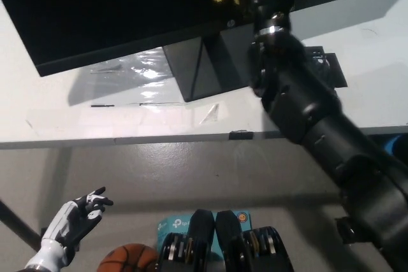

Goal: The robot uses its right hand to pick up the cloth kept in the middle of the desk and use it to wipe the monitor in the middle of the desk by swiping its screen twice

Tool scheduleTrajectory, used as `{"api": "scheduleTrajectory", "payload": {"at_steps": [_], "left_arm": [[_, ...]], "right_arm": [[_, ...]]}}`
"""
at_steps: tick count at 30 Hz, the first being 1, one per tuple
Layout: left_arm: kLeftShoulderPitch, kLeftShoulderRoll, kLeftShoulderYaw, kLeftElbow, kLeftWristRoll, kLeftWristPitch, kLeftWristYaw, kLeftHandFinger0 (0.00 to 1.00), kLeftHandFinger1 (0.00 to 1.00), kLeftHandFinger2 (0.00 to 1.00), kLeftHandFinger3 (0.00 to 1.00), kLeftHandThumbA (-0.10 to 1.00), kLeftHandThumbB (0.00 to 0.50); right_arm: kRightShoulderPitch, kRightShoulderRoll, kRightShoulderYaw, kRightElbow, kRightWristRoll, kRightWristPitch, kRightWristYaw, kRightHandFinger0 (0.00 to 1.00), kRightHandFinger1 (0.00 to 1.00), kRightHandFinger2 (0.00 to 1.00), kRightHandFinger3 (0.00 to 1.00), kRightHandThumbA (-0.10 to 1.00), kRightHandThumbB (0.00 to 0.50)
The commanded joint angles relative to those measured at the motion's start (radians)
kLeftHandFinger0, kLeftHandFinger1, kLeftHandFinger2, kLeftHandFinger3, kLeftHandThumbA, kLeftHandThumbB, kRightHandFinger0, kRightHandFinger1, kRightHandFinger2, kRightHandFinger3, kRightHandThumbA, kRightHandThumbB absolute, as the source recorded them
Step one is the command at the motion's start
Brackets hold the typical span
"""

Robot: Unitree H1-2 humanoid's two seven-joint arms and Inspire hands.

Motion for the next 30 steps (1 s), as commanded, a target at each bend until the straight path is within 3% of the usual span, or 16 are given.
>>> {"api": "scheduleTrajectory", "payload": {"at_steps": [1, 4, 6, 7, 8, 9, 11, 15, 19, 21, 23, 25, 28, 30], "left_arm": [[-0.002, 0.017, 0.010, 0.001, -0.010, -0.043, -0.016, 0.97, 0.91, 0.94, 1.00, 0.31, 0.078], [0.009, 0.019, 0.007, -0.008, -0.002, -0.041, -0.011, 0.98, 0.91, 0.94, 1.00, 0.31, 0.070], [0.011, 0.022, 0.007, -0.002, -0.002, -0.049, -0.014, 0.97, 0.92, 0.95, 1.00, 0.31, 0.068], [0.012, 0.022, 0.007, -0.001, -0.002, -0.050, -0.014, 0.97, 0.92, 0.95, 1.00, 0.31, 0.068], [0.011, 0.024, 0.008, 0.005, -0.003, -0.054, -0.016, 0.98, 0.92, 0.95, 1.00, 0.31, 0.068], [0.012, 0.024, 0.008, 0.003, 0.002, -0.053, -0.011, 0.97, 0.92, 0.95, 1.00, 0.31, 0.070], [0.013, 0.024, 0.010, 0.000, -0.002, -0.042, -0.010, 0.95, 0.90, 0.93, 1.00, 0.29, 0.068], [0.020, 0.025, 0.012, -0.008, -0.006, -0.045, -0.014, 0.96, 0.91, 0.92, 1.00, 0.32, 0.097], [0.021, 0.025, 0.010, -0.009, -0.003, -0.051, -0.014, 0.95, 0.91, 0.93, 1.00, 0.32, 0.074], [0.022, 0.025, 0.008, -0.014, -0.002, -0.047, -0.013, 0.96, 0.92, 0.94, 1.00, 0.34, 0.100], [0.019, 0.026, 0.008, -0.005, 0.000, -0.056, -0.014, 0.96, 0.92, 0.94, 1.00, 0.35, 0.100], [0.021, 0.026, 0.007, -0.010, 0.005, -0.054, -0.009, 0.95, 0.91, 0.94, 1.00, 0.36, 0.107], [0.018, 0.024, 0.003, -0.006, 0.005, -0.051, -0.013, 0.92, 0.90, 0.93, 1.00, 0.32, 0.074], [0.019, 0.025, 0.002, -0.007, 0.004, -0.050, -0.016, 0.93, 0.90, 0.93, 1.00, 0.32, 0.074]], "right_arm": [[-0.076, -0.112, -0.014, -0.026, -0.007, -0.068, 0.029, 0.00, 0.00, 0.31, 0.40, -0.10, 0.208], [-0.028, -0.167, -0.030, -0.068, 0.004, -0.084, 0.038, 0.00, 0.00, 0.33, 0.29, -0.10, 0.203], [-0.007, -0.192, -0.033, -0.090, 0.003, -0.082, 0.050, 0.00, 0.05, 0.45, 0.36, -0.10, 0.178], [-0.003, -0.197, -0.033, -0.095, 0.002, -0.081, 0.054, 0.00, 0.07, 0.50, 0.34, -0.10, 0.177], [0.009, -0.218, -0.041, -0.091, 0.003, -0.079, 0.048, 0.00, 0.00, 0.40, 0.36, -0.10, 0.156], [0.013, -0.225, -0.047, -0.096, 0.005, -0.067, 0.053, 0.00, 0.00, 0.34, 0.32, -0.10, 0.150], [0.018, -0.252, -0.045, -0.099, -0.012, -0.068, 0.046, 0.00, 0.00, 0.27, 0.19, -0.10, 0.189], [0.016, -0.264, -0.054, -0.097, 0.003, -0.057, 0.087, 0.00, 0.00, 0.30, 0.17, -0.10, 0.188], [0.026, -0.278, -0.054, -0.112, -0.012, -0.053, 0.075, 0.00, 0.00, 0.32, 0.21, -0.10, 0.197], [0.029, -0.280, -0.051, -0.107, -0.023, -0.060, 0.043, 0.00, 0.00, 0.30, 0.13, -0.10, 0.207], [0.027, -0.277, -0.049, -0.101, -0.024, -0.059, 0.044, 0.00, 0.00, 0.31, 0.12, -0.10, 0.214], [0.022, -0.269, -0.051, -0.107, -0.016, -0.042, 0.083, 0.00, 0.00, 0.32, 0.16, -0.10, 0.198], [0.021, -0.251, -0.057, -0.124, -0.010, -0.027, 0.092, 0.00, 0.00, 0.28, 0.13, -0.10, 0.240], [0.022, -0.245, -0.063, -0.128, -0.003, -0.041, 0.086, 0.00, 0.00, 0.28, 0.11, -0.10, 0.209]]}}
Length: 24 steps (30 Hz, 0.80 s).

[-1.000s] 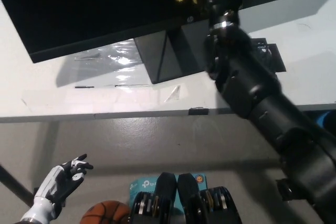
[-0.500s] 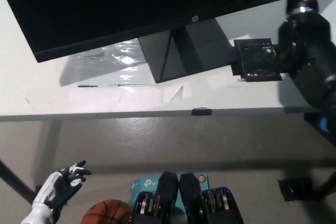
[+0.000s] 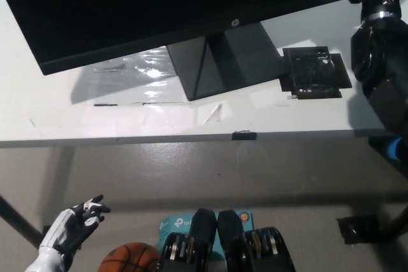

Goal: The robot uses its right hand to pick up the cloth kept in the middle of the desk and use it to wipe the monitor in the middle of the desk by swiping its screen twice

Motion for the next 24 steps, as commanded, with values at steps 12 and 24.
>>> {"api": "scheduleTrajectory", "payload": {"at_steps": [12, 24], "left_arm": [[-0.001, 0.013, 0.003, -0.023, -0.004, -0.024, -0.012, 0.89, 0.86, 0.92, 1.00, 0.32, 0.095], [0.005, 0.014, -0.013, -0.029, 0.008, -0.019, -0.016, 0.91, 0.86, 0.92, 1.00, 0.31, 0.081]], "right_arm": [[-0.107, 0.119, -0.011, -0.046, -0.013, 0.048, 0.033, 0.00, 0.00, 0.33, 0.15, -0.10, 0.155], [-0.137, 0.354, 0.006, -0.089, -0.023, 0.081, 0.017, 0.00, 0.00, 0.26, 0.19, -0.10, 0.160]]}}
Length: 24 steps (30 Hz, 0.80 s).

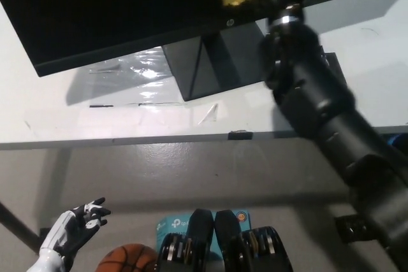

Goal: The robot uses its right hand to pick up the cloth kept in the middle of the desk and use it to wipe the monitor in the middle of the desk by swiping its screen twice

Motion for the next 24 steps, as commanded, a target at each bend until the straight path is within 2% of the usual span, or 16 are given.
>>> {"api": "scheduleTrajectory", "payload": {"at_steps": [1, 2, 5, 7, 9, 11, 12, 13, 14, 15, 17, 18, 19, 21, 22, 24], "left_arm": [[-0.003, 0.015, -0.007, -0.032, 0.002, -0.007, -0.016, 0.92, 0.86, 0.92, 1.00, 0.29, 0.075], [-0.009, 0.014, -0.007, -0.028, -0.003, -0.006, -0.019, 0.93, 0.86, 0.91, 1.00, 0.28, 0.074], [-0.011, 0.013, -0.004, -0.020, -0.008, -0.009, -0.017, 0.91, 0.84, 0.89, 1.00, 0.28, 0.096], [-0.009, 0.016, -0.009, -0.024, 0.002, -0.013, -0.016, 0.91, 0.84, 0.90, 1.00, 0.30, 0.083], [-0.007, 0.021, -0.003, -0.032, -0.006, -0.001, -0.015, 0.92, 0.85, 0.91, 1.00, 0.29, 0.095], [-0.009, 0.020, 0.002, -0.031, -0.011, -0.001, -0.013, 0.92, 0.85, 0.91, 1.00, 0.28, 0.085], [-0.009, 0.015, 0.007, -0.031, -0.014, -0.004, -0.009, 0.90, 0.83, 0.89, 1.00, 0.24, 0.066], [-0.009, 0.016, 0.009, -0.031, -0.016, -0.005, -0.009, 0.90, 0.83, 0.88, 1.00, 0.24, 0.065], [-0.011, 0.015, 0.009, -0.028, -0.014, -0.005, -0.006, 0.90, 0.84, 0.89, 1.00, 0.25, 0.077], [-0.016, 0.017, 0.012, -0.017, -0.015, -0.010, -0.007, 0.90, 0.84, 0.89, 0.99, 0.26, 0.081], [-0.021, 0.019, 0.010, -0.004, -0.011, -0.025, -0.008, 0.91, 0.84, 0.90, 0.99, 0.29, 0.106], [-0.023, 0.019, 0.012, 0.003, -0.014, -0.031, -0.011, 0.91, 0.84, 0.90, 0.98, 0.31, 0.125], [-0.022, 0.019, 0.012, 0.004, -0.015, -0.036, -0.013, 0.91, 0.84, 0.90, 0.98, 0.32, 0.118], [-0.021, 0.019, 0.015, 0.005, -0.018, -0.039, -0.012, 0.91, 0.84, 0.90, 0.98, 0.32, 0.119], [-0.020, 0.020, 0.014, 0.003, -0.017, -0.043, -0.014, 0.92, 0.86, 0.90, 0.98, 0.34, 0.121], [-0.016, 0.024, 0.018, 0.006, -0.019, -0.048, -0.015, 0.93, 0.86, 0.89, 0.99, 0.35, 0.128]], "right_arm": [[-0.077, 0.077, 0.007, -0.097, -0.013, 0.023, 0.013, 0.00, 0.00, 0.27, 0.24, -0.10, 0.181], [-0.072, 0.084, 0.010, -0.116, -0.017, 0.021, 0.019, 0.00, 0.00, 0.27, 0.31, -0.10, 0.183], [-0.041, 0.083, 0.021, -0.171, -0.032, 0.017, 0.024, 0.00, 0.00, 0.28, 0.35, -0.10, 0.207], [-0.019, 0.066, 0.023, -0.202, -0.035, 0.020, 0.042, 0.00, 0.00, 0.29, 0.39, -0.10, 0.174], [0.006, 0.044, 0.021, -0.235, -0.028, 0.013, 0.065, 0.00, 0.00, 0.31, 0.42, -0.10, 0.155], [0.014, 0.023, 0.031, -0.240, -0.041, 0.009, 0.072, 0.00, 0.00, 0.31, 0.41, -0.10, 0.159], [0.043, -0.009, 0.037, -0.266, -0.055, 0.024, 0.094, 0.00, 0.00, 0.34, 0.42, -0.10, 0.122], [0.042, -0.011, 0.039, -0.267, -0.056, 0.026, 0.097, 0.00, 0.00, 0.35, 0.43, -0.10, 0.116], [0.064, -0.038, 0.039, -0.287, -0.054, 0.016, 0.111, 0.00, 0.00, 0.35, 0.47, -0.10, 0.130], [0.072, -0.049, 0.041, -0.300, -0.060, 0.026, 0.126, 0.00, 0.00, 0.36, 0.42, -0.10, 0.122], [0.109, -0.085, 0.031, -0.340, -0.057, 0.032, 0.152, 0.00, 0.00, 0.38, 0.31, -0.10, 0.024], [0.128, -0.105, 0.025, -0.365, -0.050, 0.021, 0.160, 0.00, 0.01, 0.39, 0.26, -0.10, 0.025], [0.168, -0.142, 0.021, -0.417, -0.053, 0.030, 0.186, 0.00, 0.02, 0.42, 0.22, -0.10, 0.062], [0.168, -0.145, 0.023, -0.425, -0.054, 0.032, 0.195, 0.00, 0.03, 0.45, 0.33, -0.10, 0.065], [0.208, -0.185, 0.023, -0.465, -0.066, 0.035, 0.207, 0.00, 0.00, 0.31, 0.31, -0.10, 0.090], [0.275, -0.242, 0.010, -0.534, -0.060, 0.025, 0.230, 0.00, 0.00, 0.22, 0.18, -0.10, 0.023]]}}
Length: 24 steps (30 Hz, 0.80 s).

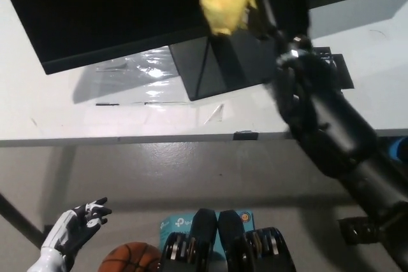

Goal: The robot uses its right hand to pick up the cloth kept in the middle of the desk and use it to wipe the monitor in the middle of the desk by swiping its screen twice

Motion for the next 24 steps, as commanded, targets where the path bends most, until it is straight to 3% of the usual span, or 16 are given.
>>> {"api": "scheduleTrajectory", "payload": {"at_steps": [1, 3, 5, 7, 9, 12, 15, 16, 18, 21, 23, 24], "left_arm": [[-0.006, 0.023, 0.019, -0.003, -0.010, -0.046, -0.012, 0.92, 0.86, 0.90, 1.00, 0.35, 0.127], [-0.004, 0.026, 0.023, -0.013, -0.013, -0.034, -0.011, 0.92, 0.86, 0.91, 1.00, 0.34, 0.114], [-0.004, 0.027, 0.020, -0.017, -0.007, -0.028, -0.011, 0.92, 0.86, 0.91, 1.00, 0.35, 0.126], [-0.001, 0.032, 0.025, -0.021, -0.010, -0.026, -0.013, 0.91, 0.85, 0.90, 1.00, 0.35, 0.118], [0.002, 0.031, 0.025, -0.025, -0.008, -0.024, -0.013, 0.89, 0.84, 0.90, 1.00, 0.35, 0.116], [0.008, 0.032, 0.029, -0.035, -0.011, -0.018, -0.011, 0.90, 0.83, 0.89, 0.99, 0.34, 0.120], [0.012, 0.035, 0.033, -0.041, -0.009, -0.014, -0.009, 0.91, 0.85, 0.90, 1.00, 0.35, 0.117], [0.012, 0.035, 0.033, -0.037, -0.010, -0.020, -0.013, 0.92, 0.86, 0.91, 1.00, 0.34, 0.107], [0.012, 0.036, 0.031, -0.032, -0.010, -0.041, -0.021, 0.90, 0.84, 0.90, 1.00, 0.36, 0.119], [0.016, 0.040, 0.036, -0.042, -0.009, -0.035, -0.016, 0.90, 0.84, 0.89, 1.00, 0.37, 0.116], [0.016, 0.039, 0.038, -0.041, -0.012, -0.029, -0.016, 0.91, 0.85, 0.90, 1.00, 0.36, 0.108], [0.015, 0.038, 0.039, -0.041, -0.014, -0.029, -0.016, 0.91, 0.85, 0.90, 1.00, 0.37, 0.110]], "right_arm": [[0.041, -0.071, -0.033, -0.126, -0.024, 0.013, 0.077, 0.00, 0.00, 0.20, 0.22, -0.10, 0.040], [0.071, -0.088, -0.046, -0.146, -0.021, -0.004, 0.066, 0.00, 0.00, 0.13, 0.18, -0.10, 0.068], [0.118, -0.119, -0.064, -0.170, -0.011, -0.024, 0.066, 0.00, 0.00, 0.14, 0.18, -0.10, 0.146], [0.146, -0.127, -0.076, -0.188, -0.002, -0.027, 0.079, 0.00, 0.00, 0.16, 0.20, -0.10, 0.143], [0.187, -0.145, -0.087, -0.187, 0.004, -0.050, 0.067, 0.00, 0.00, 0.17, 0.15, -0.10, 0.133], [0.203, -0.139, -0.091, -0.122, -0.001, -0.052, 0.048, 0.00, 0.00, 0.21, 0.14, -0.10, 0.208], [0.202, -0.130, -0.094, -0.072, -0.004, -0.087, 0.012, 0.00, 0.00, 0.21, 0.22, -0.10, 0.210], [0.195, -0.124, -0.092, -0.021, -0.010, -0.099, -0.018, 0.00, 0.00, 0.20, 0.22, -0.10, 0.187], [0.171, -0.111, -0.071, 0.060, -0.043, -0.087, -0.049, 0.00, 0.00, 0.21, 0.04, -0.10, 0.185], [0.143, -0.090, -0.062, 0.124, -0.040, -0.090, -0.045, 0.00, 0.01, 0.36, 0.06, -0.10, 0.125], [0.118, -0.076, -0.039, 0.196, -0.052, -0.068, -0.013, 0.00, 0.09, 0.48, 0.08, -0.10, 0.115], [0.110, -0.074, -0.026, 0.217, -0.061, -0.064, -0.008, 0.00, 0.10, 0.48, 0.09, -0.10, 0.115]]}}
